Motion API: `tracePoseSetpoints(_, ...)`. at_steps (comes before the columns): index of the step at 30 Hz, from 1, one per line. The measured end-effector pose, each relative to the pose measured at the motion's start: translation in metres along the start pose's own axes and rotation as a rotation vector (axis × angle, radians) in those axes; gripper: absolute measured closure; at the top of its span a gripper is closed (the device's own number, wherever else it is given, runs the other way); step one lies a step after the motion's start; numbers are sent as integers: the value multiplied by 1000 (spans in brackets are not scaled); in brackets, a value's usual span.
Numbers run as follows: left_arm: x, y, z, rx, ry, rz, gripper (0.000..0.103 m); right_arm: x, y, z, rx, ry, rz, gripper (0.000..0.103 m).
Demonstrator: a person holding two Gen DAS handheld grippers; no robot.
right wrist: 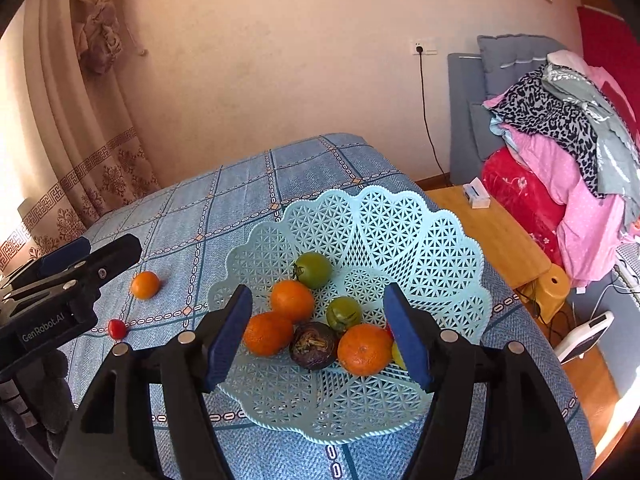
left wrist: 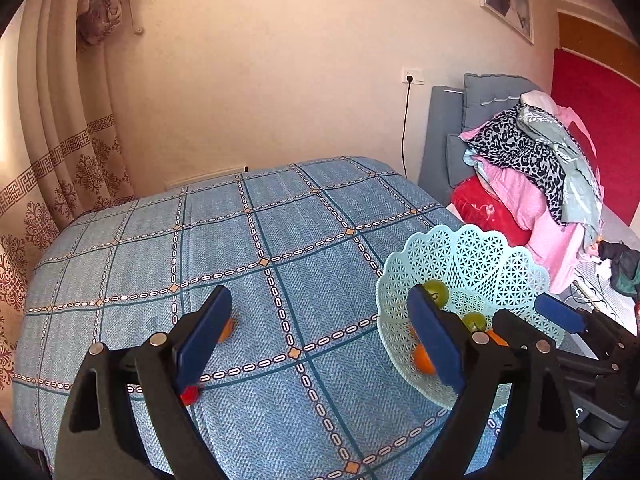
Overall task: Organize fruits
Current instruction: 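Move both open tools back toward the remaining fruit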
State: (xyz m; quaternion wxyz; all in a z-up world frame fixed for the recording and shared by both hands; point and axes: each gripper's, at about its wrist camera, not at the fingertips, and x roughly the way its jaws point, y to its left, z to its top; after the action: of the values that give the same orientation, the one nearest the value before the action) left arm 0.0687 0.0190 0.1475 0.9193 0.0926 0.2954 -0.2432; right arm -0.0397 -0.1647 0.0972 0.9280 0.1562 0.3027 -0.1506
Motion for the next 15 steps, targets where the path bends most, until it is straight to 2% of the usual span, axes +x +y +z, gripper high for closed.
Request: tracePoseSetpoints(15, -1, 41, -19, -53, 39, 64, 7, 0, 27, -15, -59, 25, 47, 35)
